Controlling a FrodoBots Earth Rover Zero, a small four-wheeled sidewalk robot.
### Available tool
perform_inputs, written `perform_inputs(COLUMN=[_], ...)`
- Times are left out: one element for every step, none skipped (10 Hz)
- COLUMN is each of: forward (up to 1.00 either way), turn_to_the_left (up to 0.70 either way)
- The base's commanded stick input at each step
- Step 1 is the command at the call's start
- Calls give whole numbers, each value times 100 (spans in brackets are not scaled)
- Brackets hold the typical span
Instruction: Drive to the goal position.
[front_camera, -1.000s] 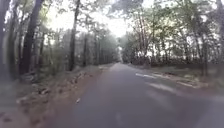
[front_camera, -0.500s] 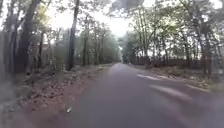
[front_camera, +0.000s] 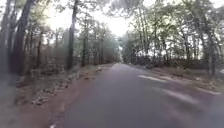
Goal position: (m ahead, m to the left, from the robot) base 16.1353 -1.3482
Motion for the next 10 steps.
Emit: perform_inputs(forward=[70, 70, 70, 70, 70, 70, 70, 70, 70, 70], turn_to_the_left=[-1, -1, -1, -1, -1, -1, -1, 1, 18, 15])
